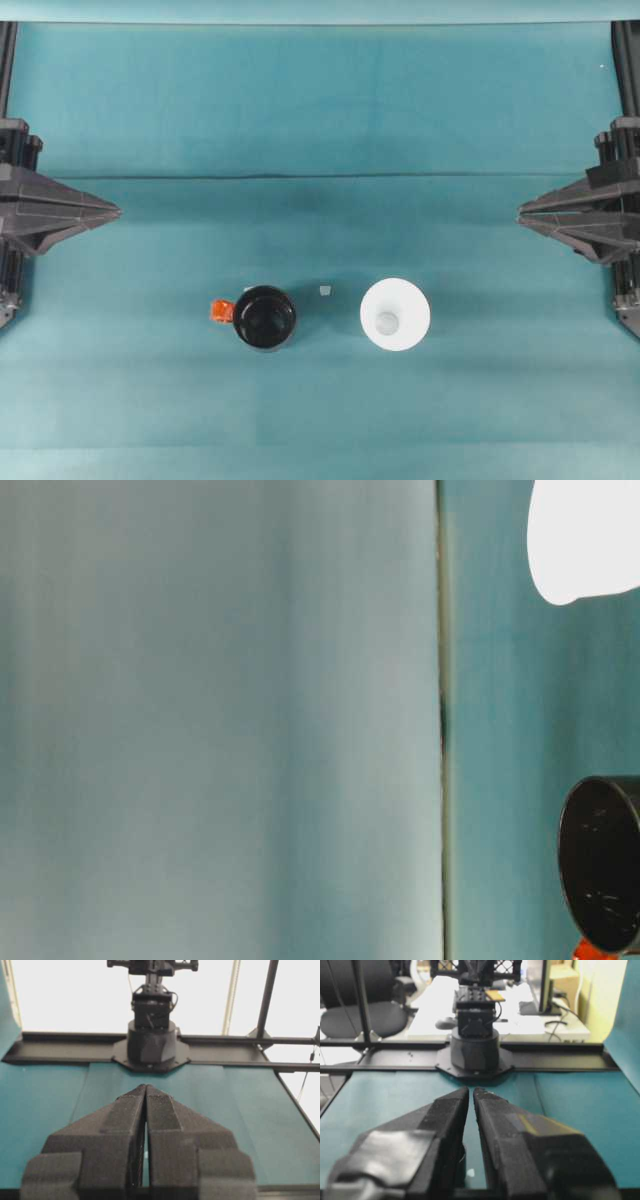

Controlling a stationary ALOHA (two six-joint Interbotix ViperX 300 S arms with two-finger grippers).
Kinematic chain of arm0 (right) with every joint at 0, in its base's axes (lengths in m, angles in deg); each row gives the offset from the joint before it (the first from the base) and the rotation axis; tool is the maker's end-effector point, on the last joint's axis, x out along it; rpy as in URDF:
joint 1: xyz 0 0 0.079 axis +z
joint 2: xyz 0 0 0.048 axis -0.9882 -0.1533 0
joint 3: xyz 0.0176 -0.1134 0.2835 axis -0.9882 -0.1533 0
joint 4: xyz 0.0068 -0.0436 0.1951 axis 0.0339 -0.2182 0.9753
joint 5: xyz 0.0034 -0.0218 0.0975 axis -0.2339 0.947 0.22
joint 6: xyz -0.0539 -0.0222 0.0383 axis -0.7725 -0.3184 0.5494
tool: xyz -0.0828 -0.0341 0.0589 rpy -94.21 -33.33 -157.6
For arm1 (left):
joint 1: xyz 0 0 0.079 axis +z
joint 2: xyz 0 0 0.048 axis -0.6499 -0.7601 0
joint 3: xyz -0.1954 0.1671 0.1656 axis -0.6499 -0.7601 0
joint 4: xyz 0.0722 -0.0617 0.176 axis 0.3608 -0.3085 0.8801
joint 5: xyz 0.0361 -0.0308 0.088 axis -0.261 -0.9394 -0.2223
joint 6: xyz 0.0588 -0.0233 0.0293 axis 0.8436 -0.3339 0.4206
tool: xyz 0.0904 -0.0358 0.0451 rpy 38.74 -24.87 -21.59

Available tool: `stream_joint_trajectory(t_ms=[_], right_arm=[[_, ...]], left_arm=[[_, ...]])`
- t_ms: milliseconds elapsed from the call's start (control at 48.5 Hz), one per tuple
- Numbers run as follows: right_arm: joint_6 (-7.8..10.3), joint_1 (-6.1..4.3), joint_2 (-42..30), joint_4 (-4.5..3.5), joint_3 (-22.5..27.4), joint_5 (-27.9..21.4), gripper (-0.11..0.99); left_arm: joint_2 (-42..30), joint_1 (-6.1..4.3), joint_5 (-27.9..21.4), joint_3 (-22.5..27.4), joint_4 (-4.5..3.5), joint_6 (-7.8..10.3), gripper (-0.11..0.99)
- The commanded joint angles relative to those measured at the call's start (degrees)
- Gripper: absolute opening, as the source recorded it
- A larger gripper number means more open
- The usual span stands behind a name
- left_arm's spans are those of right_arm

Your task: Put the paper cup into the moved red handle cup holder.

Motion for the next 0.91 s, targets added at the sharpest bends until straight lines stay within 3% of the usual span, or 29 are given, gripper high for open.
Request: stream_joint_trajectory(t_ms=[0, 83, 124, 206, 392, 619, 805, 887], right_arm=[[0.7, 0.7, -0.9, 0.62, 1.0, 0.4, 0.0], [2.11, 0.79, -2.1, 3.78, 1.7, -2.5, -0.03], [3.25, 0.97, -2.8, 4.66, 2.3, -4.0, -0.06], [4.66, 1.32, -4.2, 4.31, 3.2, -6.0, -0.1], [4.92, 1.32, -5.8, 4.22, 3.3, -7.2, -0.11], [5.1, 0.79, -5.8, 4.39, 3.3, -12.0, -0.11], [5.36, 0.62, -6.0, 4.66, 3.3, -15.7, -0.11], [6.33, 0.62, -6.1, 4.66, 3.3, -16.4, -0.11]], left_arm=[[-3.0, 0.18, -4.5, 1.7, 0.62, -1.14, 0.02], [-4.9, 0.18, -9.1, 3.8, 0.62, -2.55, 0.02], [-5.4, 0.18, -10.8, 4.9, 0.62, -2.72, 0.03], [-6.1, 0.18, -12.7, 6.8, 0.62, -2.64, 0.02], [-6.7, -0.09, -17.7, 7.6, 0.62, -3.08, 0.02], [-10.8, -0.44, -34.7, 10.2, 0.62, -5.01, 0.02], [-14.7, -1.85, -39.7, 11.9, 0.62, -4.66, 0.02], [-17.2, -2.55, -40.8, 12.7, 0.7, -5.19, 0.03]])
